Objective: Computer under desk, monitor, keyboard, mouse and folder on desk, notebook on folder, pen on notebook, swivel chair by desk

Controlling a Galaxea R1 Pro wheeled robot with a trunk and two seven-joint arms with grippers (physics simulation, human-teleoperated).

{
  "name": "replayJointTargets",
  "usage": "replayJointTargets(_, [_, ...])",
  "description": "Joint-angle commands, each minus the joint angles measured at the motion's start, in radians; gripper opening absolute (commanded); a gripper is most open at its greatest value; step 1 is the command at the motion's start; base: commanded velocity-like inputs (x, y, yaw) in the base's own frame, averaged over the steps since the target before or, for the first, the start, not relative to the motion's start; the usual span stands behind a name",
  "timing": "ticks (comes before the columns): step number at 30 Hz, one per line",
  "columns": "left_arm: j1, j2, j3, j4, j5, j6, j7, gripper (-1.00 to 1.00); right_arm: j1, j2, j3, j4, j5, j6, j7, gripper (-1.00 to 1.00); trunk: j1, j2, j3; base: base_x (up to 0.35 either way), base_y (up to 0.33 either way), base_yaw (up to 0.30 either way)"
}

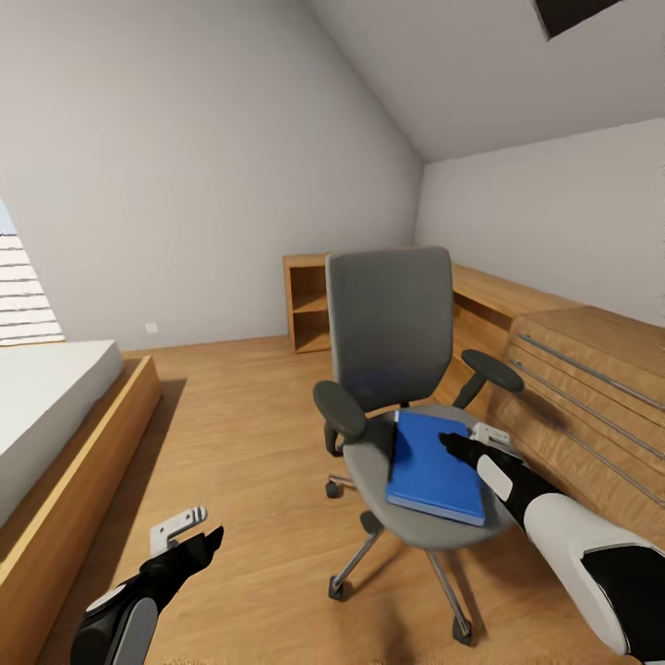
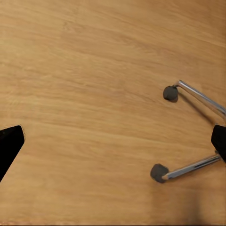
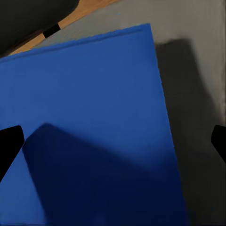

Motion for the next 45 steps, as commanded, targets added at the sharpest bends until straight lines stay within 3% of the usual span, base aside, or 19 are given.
replayJointTargets(1, [-0.001,-0.001,0.001,-0.001,0.01,0.004,0.007,1.0,0.001,-0.001,0.015,0.011,-0.012,0.004,-0.003,1.0,0.0,0.0,-0.001,-0.247,0.0,0.0])
replayJointTargets(11, [-0.001,-0.001,0.001,-0.001,0.01,0.004,0.007,1.0,0.001,-0.002,0.015,0.011,-0.012,0.005,-0.003,1.0,0.0,0.0,-0.001,-0.261,0.0,0.0])
replayJointTargets(41, [-0.001,-0.001,0.001,-0.001,0.009,0.006,0.007,1.0,0.001,-0.004,0.015,0.011,-0.012,0.004,-0.003,1.0,0.0,0.0,-0.001,-0.053,0.0,0.0])
replayJointTargets(45, [-0.001,-0.001,0.001,-0.001,0.009,0.006,0.007,1.0,0.001,-0.004,0.015,0.011,-0.012,0.004,-0.003,1.0,-0.016,0.028,0.011,-0.004,0.0,0.0])
